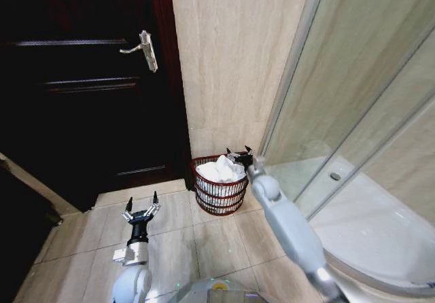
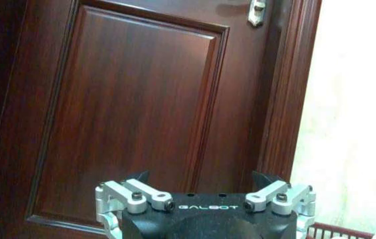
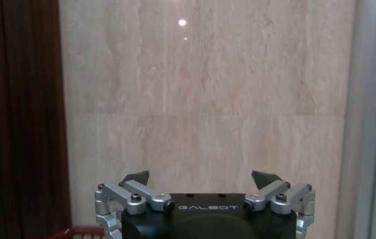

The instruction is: Discard the used towel into the hamper.

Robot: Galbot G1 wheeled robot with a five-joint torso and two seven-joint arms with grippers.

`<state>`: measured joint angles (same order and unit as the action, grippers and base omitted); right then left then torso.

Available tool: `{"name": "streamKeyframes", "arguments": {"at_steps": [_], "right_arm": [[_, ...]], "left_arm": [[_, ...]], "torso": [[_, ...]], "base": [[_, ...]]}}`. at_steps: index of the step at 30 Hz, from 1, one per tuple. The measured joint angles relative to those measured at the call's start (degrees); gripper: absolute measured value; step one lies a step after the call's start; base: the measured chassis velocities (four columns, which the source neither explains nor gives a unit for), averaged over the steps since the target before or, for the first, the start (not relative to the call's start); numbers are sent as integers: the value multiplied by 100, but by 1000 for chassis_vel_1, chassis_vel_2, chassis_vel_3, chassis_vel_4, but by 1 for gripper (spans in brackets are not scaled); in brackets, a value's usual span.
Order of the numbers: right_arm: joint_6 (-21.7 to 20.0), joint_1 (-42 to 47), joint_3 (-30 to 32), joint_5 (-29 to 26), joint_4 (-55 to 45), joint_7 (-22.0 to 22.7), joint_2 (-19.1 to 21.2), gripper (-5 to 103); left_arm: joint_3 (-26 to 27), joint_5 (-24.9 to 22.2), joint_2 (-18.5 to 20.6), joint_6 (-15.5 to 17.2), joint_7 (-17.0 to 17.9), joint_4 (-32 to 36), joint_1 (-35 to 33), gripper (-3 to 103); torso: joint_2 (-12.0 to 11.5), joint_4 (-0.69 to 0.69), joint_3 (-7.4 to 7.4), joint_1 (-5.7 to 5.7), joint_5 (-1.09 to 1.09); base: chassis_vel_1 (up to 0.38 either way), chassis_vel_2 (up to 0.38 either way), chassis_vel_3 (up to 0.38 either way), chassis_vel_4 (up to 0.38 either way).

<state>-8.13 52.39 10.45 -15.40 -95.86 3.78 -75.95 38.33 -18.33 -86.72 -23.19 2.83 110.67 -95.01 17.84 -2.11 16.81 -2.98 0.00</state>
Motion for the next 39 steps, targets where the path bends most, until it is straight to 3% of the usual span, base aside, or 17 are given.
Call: {"name": "streamKeyframes", "arguments": {"at_steps": [3,7,19,28,39], "right_arm": [[563,608,205,479,-202,14,-282,100],[895,970,248,762,-329,202,-368,100],[1040,1364,438,669,-536,606,-145,100],[957,1544,837,506,-665,559,51,100],[935,1557,873,458,-706,568,52,100]], "left_arm": [[-26,7,-64,98,66,27,25,100],[-41,147,-142,251,70,123,-5,100],[-68,424,-215,353,178,254,-95,100],[-86,542,-413,326,220,71,-17,100],[-44,508,-352,137,231,-121,-31,100]], "torso": [[0,-1,-1,0,-1],[0,-2,-1,0,-1],[0,-2,0,0,0],[0,-2,0,0,0],[0,-3,0,0,1]], "base": [[0,0,0,0],[0,0,0,0],[0,0,0,0],[71,56,61,68],[89,86,85,84]]}}
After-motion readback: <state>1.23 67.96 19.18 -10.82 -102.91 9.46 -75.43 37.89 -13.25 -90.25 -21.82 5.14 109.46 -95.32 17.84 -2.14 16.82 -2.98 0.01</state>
